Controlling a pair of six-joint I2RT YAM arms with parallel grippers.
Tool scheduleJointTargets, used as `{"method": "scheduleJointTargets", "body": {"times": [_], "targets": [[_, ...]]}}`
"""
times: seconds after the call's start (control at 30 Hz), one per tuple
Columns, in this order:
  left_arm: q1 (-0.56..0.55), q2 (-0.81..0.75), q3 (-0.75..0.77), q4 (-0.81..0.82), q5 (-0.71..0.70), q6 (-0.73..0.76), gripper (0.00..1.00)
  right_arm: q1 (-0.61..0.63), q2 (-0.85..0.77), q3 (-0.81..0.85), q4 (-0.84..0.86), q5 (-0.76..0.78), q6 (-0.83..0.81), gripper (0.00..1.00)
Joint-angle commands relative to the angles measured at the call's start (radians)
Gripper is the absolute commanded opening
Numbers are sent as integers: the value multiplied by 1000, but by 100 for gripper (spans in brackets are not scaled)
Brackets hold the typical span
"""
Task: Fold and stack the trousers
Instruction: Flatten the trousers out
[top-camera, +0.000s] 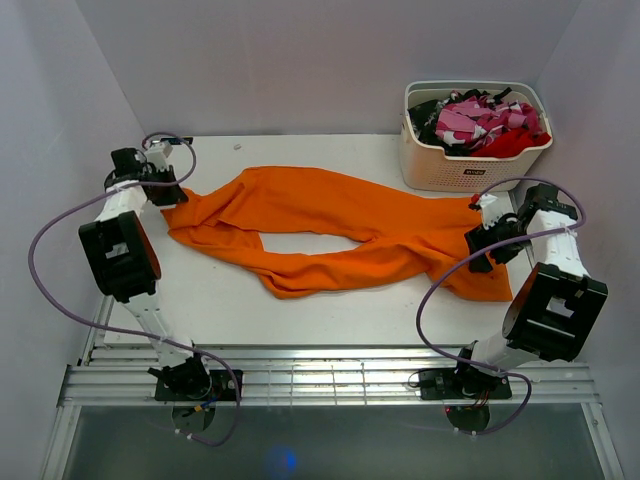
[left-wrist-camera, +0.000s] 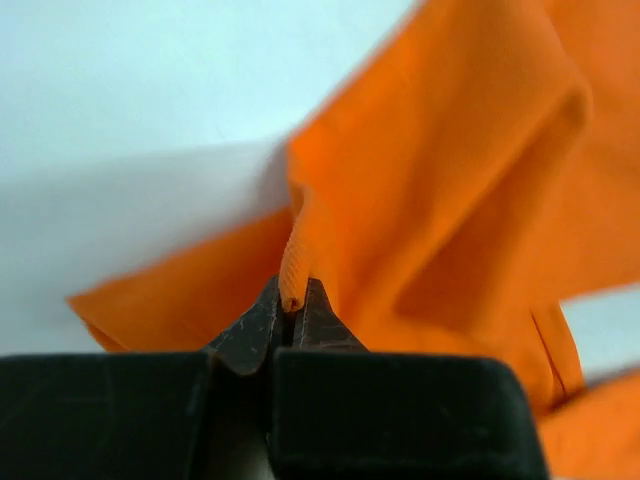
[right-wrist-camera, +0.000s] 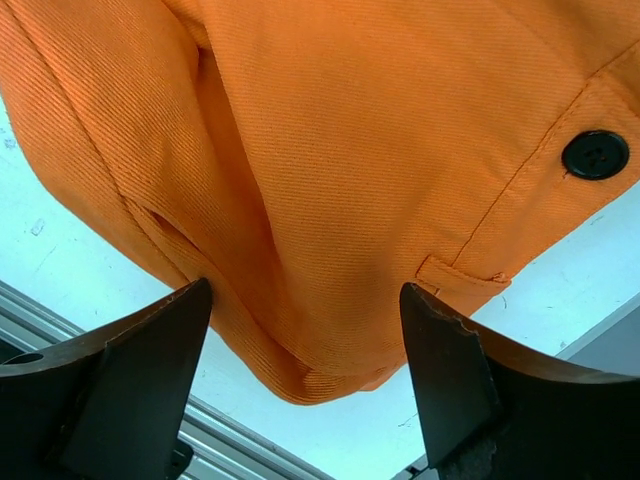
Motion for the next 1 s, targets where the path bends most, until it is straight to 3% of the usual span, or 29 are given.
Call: {"method": "scheduleJointTargets", "body": {"times": [0.0, 0.17, 0.23, 0.27, 0.3, 0.33, 0.43, 0.53, 0.57, 0.67, 0.83, 0.97], "targets": [[0, 63, 248, 101, -158, -101, 0, -16, -15, -10, 3, 30, -32, 79], [6, 284, 670, 129, -294, -182, 0, -17, -4, 7, 8, 38, -20, 72], [14, 365, 800, 170, -239, -202, 0, -20, -4, 10, 6, 33, -11, 71], [14, 379, 816, 182, -238, -208, 48, -20, -5, 11, 3, 32, -8, 72], [14, 390, 827, 182, -258, -208, 78, -20, -7, 11, -1, 28, -8, 72], [14, 390, 842, 138, -251, -204, 97, -20, -14, 10, -6, 28, -8, 73], [14, 312, 775, 48, -208, -115, 98, -20, -37, -1, -21, 33, -22, 73], [40, 120, 494, 4, -144, -42, 93, -22, -63, -13, -43, 45, -57, 73], [60, 70, 330, 10, -134, -26, 92, -22, -70, -18, -47, 51, -66, 73], [69, -86, 104, -20, -130, 113, 82, -28, -88, -27, -58, 71, -107, 73], [95, -196, -35, -218, 13, 461, 82, -39, -102, -38, -81, 79, -161, 73], [114, -245, -137, -235, 97, 727, 85, -40, -87, -38, -98, 64, -172, 73]]}}
